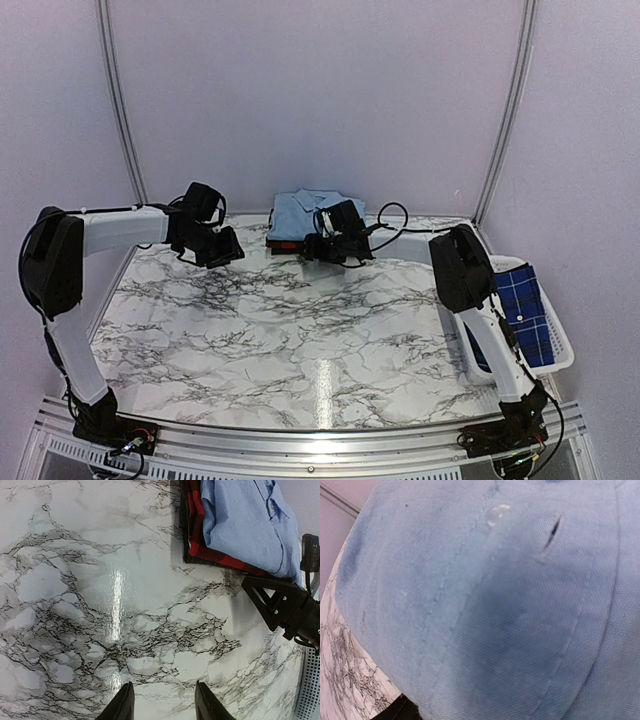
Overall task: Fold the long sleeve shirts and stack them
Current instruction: Move the square-folded shirt to the corner of the board.
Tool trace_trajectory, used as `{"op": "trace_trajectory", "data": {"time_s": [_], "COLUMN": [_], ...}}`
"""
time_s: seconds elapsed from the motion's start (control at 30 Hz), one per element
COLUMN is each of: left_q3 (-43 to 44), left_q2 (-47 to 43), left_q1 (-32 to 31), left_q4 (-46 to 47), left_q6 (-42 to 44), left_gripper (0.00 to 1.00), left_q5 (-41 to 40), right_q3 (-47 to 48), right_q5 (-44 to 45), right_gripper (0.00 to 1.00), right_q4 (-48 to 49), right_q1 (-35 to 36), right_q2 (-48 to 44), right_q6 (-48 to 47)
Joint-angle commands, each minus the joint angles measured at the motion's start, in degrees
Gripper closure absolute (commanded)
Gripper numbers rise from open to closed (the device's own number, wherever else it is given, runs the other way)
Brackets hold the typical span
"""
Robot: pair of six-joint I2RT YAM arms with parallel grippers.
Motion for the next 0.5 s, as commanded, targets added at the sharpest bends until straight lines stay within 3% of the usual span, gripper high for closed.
{"op": "trace_trajectory", "data": {"time_s": [0.0,0.27,0.47], "left_q3": [-0.2,1.7,0.5], "left_q2": [-3.3,-5.9,-9.4], "left_q1": [-0.5,-3.5,-6.9], "left_q4": [0.3,0.6,3.2], "left_q6": [1.1,4.1,5.3], "left_gripper": [0.56,0.45,0.25], "left_q5": [1.2,1.9,0.8], "right_q3": [-2.9,-15.7,-27.5], "right_q5": [-0.4,3.0,6.8], "right_gripper": [0.31,0.16,0.05], "right_q4": [-1.3,1.5,2.8], "right_q1": [-0.3,-0.2,1.1], "right_q2": [-0.4,-14.4,-27.5], "right_q6": [-0.8,-2.5,-4.3]}}
